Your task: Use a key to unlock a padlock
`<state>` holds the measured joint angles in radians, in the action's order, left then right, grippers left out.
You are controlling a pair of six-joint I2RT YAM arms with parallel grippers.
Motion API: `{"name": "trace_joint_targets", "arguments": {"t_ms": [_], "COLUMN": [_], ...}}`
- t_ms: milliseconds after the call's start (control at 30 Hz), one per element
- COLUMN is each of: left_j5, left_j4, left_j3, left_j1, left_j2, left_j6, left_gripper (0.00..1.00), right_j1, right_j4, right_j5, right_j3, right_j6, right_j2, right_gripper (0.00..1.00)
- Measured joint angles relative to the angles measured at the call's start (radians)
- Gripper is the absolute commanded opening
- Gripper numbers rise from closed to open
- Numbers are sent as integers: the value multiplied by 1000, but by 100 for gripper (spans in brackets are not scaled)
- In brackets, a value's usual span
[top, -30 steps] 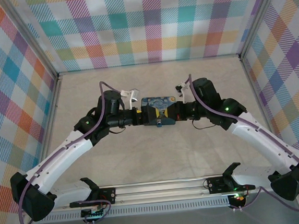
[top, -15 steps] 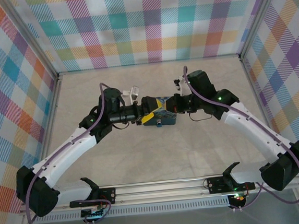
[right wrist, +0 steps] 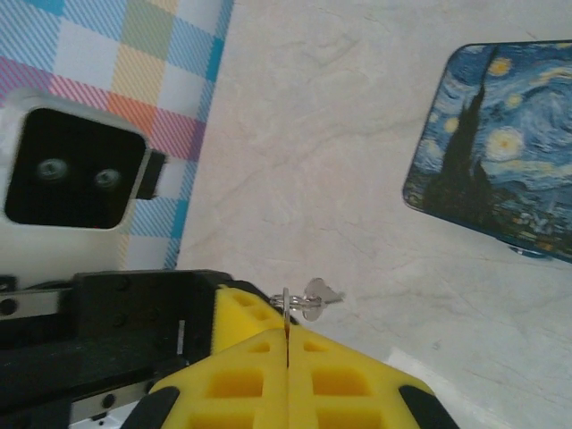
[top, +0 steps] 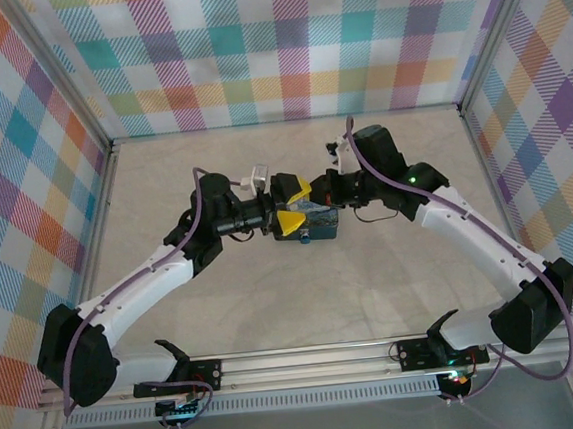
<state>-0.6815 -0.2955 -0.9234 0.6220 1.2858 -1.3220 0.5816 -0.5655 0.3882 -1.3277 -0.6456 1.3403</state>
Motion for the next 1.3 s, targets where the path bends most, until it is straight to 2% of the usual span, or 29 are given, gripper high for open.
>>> {"name": "trace_joint_targets", "arguments": {"t_ms": [267, 800, 1167, 1300], "left_j5": [2, 19, 32, 32], "left_j4": [-109, -204, -205, -206], "left_j3": [34, 44, 51, 51], "left_j1": [-11, -34, -37, -36], "left_j2": [28, 42, 45, 55], "left_j6": [-94, -155, -145, -144], "left_gripper": [99, 78, 81, 79], "right_j1": [0, 2, 7, 7], "right_j4": [64, 133, 154, 154], "right_j5": [65, 104, 124, 127], "right_j3": [4, 130, 172, 172], "right_j6": [-51, -88, -103, -103], "right_j2": [0, -51, -100, -100], "right_gripper": [0, 0, 0, 0]}}
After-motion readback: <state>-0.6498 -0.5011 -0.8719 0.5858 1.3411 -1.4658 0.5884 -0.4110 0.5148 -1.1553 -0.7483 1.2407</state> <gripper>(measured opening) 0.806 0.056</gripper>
